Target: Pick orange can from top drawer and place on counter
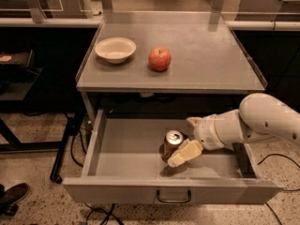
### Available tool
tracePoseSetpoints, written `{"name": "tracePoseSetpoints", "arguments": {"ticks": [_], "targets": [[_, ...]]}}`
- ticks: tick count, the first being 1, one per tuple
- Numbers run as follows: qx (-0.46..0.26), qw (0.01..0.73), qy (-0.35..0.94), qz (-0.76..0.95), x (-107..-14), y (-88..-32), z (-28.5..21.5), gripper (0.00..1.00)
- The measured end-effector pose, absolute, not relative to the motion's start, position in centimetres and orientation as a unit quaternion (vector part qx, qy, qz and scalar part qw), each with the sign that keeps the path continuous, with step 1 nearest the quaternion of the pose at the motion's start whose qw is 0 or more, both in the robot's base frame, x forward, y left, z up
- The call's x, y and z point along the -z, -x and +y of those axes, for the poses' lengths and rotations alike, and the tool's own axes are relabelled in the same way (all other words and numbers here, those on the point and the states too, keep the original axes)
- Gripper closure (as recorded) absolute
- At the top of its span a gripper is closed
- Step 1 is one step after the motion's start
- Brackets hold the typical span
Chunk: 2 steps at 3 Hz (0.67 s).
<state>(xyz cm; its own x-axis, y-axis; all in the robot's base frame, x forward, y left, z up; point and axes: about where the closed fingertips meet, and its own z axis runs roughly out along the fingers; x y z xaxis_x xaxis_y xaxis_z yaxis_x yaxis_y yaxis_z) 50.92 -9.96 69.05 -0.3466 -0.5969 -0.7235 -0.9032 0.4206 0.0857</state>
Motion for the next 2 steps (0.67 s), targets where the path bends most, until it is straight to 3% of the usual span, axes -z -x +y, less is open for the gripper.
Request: {"name": "tracePoseSetpoints", "arguments": {"ticks": [2], "targets": [[-0.242, 0.328, 0.473, 0.781, -66.81, -52.69, -8.82, 0.0]]}}
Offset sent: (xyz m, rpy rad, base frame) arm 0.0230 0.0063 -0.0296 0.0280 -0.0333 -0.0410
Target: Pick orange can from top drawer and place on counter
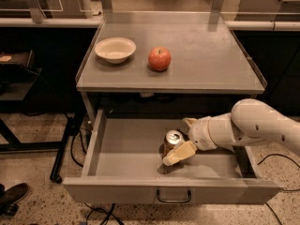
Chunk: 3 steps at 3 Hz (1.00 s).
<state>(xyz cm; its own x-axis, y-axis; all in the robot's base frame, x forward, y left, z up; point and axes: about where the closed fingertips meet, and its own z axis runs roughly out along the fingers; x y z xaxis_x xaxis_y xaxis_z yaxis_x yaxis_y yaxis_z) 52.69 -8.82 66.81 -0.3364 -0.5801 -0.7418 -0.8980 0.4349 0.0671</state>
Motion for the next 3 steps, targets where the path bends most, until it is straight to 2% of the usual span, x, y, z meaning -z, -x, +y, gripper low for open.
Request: {"name": "tracePoseSetpoints", "arguments": {"ticks": [1, 3], "targets": [[-0.242, 0.328, 0.473, 0.781, -66.81, -52.69, -8.82, 0.15], [-0.242, 0.328, 0.473, 0.781, -66.81, -52.69, -8.81, 0.62]]}}
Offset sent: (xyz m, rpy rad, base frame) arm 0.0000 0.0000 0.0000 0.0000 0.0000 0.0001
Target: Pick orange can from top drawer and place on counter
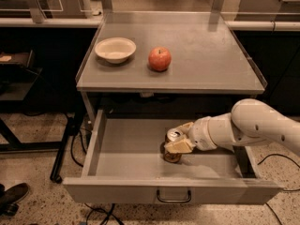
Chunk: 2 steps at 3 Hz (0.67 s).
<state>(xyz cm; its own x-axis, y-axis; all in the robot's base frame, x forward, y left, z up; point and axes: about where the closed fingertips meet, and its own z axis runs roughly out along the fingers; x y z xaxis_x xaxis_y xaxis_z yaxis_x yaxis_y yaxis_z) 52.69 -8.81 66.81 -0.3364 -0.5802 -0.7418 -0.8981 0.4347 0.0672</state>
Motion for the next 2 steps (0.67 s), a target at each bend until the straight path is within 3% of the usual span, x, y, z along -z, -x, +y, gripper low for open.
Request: {"name": "tracePoseSetpoints", "arguments": {"ticks": [1, 2], "targets": [[-0.242, 0.329, 0.473, 0.781, -66.9, -52.7, -8.8, 0.84], [-0.232, 0.323, 0.46, 0.794, -68.9, -52.0, -9.6, 1.0]]}}
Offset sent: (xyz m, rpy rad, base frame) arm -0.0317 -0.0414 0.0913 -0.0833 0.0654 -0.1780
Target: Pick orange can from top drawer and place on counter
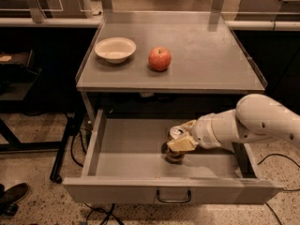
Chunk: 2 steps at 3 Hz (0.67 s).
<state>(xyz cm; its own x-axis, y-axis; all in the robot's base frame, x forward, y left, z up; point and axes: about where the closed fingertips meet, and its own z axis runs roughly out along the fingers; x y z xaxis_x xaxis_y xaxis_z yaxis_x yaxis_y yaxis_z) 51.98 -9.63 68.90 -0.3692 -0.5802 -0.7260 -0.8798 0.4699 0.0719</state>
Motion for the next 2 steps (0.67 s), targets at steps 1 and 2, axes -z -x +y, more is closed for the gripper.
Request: {"name": "tracePoseSetpoints", "arguments": {"ticks": [1, 2], "targets": [[-0.203, 0.305, 0.43, 0.825, -74.3, -50.5, -11.8, 1.0], [-0.166, 0.309, 0.418, 0.838, -80.3, -49.7, -14.0, 1.0]]}}
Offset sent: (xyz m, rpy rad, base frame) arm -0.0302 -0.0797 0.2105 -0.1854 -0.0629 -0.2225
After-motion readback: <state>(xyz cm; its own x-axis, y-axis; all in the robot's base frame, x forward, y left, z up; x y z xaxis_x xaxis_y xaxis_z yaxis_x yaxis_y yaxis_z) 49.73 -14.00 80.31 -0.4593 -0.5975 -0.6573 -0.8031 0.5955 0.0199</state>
